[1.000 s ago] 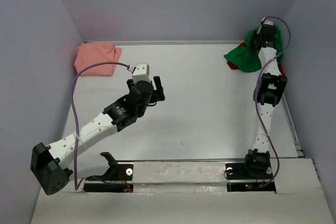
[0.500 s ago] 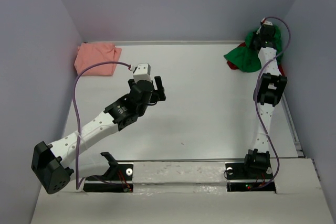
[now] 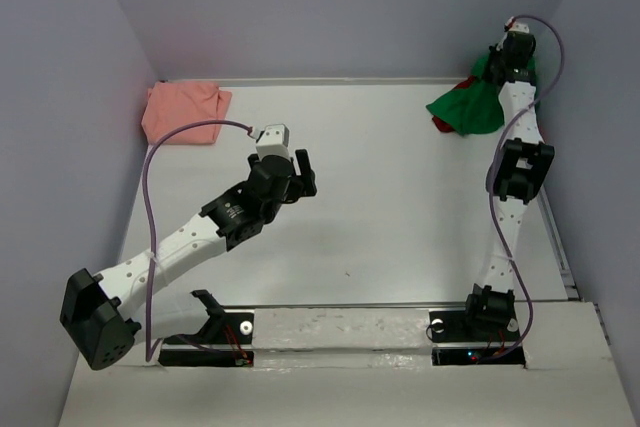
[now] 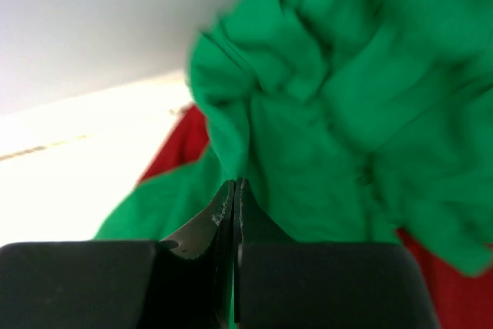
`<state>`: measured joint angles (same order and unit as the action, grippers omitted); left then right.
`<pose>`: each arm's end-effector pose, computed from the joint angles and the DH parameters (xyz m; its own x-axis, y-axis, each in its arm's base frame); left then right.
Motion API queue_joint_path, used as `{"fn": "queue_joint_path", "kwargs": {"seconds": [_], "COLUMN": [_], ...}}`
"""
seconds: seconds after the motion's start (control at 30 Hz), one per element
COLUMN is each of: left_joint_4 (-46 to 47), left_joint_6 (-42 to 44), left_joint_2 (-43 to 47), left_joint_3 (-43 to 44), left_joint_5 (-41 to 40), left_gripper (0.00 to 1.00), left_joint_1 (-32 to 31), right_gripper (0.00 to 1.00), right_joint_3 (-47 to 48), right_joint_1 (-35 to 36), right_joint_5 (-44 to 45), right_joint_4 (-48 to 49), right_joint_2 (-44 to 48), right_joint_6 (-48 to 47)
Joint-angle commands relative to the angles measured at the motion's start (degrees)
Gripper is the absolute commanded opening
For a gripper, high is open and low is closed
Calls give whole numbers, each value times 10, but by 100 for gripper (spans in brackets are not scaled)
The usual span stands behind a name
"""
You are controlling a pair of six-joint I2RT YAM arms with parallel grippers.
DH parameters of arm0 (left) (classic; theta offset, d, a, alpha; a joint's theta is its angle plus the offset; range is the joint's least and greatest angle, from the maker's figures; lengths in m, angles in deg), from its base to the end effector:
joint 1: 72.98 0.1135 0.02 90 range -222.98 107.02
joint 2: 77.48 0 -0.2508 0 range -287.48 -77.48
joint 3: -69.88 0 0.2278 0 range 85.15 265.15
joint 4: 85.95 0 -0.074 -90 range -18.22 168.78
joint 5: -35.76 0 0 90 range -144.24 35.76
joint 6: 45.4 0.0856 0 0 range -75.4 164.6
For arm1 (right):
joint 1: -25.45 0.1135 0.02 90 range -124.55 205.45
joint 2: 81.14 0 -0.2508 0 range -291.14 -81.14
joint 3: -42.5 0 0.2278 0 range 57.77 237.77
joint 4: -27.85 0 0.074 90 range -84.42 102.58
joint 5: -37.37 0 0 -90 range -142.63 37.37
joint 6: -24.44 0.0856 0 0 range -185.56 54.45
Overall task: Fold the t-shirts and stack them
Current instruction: Grab the tshirt from the pile, then move the tshirt to the center of the board
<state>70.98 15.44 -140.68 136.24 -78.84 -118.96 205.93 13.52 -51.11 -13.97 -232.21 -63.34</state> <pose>0.2182 -0.1745 0.2982 -0.3927 -0.2312 -0.8901 0.2181 0.9169 -0.3343 0.5875 -0.1265 0.2051 -0.4720 0.1393 -0.8706 0.2477 0.9686 0.0207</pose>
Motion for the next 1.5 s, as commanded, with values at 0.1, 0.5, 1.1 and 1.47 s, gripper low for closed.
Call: {"fn": "queue_joint_path", "kwargs": {"seconds": [0.1,0.5,1.1,1.47], "left_joint_4": [23,21,-138,-209], "left_joint_6": [-18,-42,-3,-43], "left_joint_2": [-6,13,119,175], "left_joint_3": [-14,-20,131,144], "left_joint_5": [38,45,-125,-184], "left_gripper": [80,78,78,75], "left_joint_1": [3,3,0,-4], "right_gripper": [0,0,0,0], "right_joint_3": [28,63,-57,61], "right_joint_1": [2,81,137,556], "right_joint_5": [-33,-78,-36,146], "right_joint_4": [129,135,70,105], "right_joint_2": [234,406,503,393], "right_joint_6": [-62,-129,-117,-366]}}
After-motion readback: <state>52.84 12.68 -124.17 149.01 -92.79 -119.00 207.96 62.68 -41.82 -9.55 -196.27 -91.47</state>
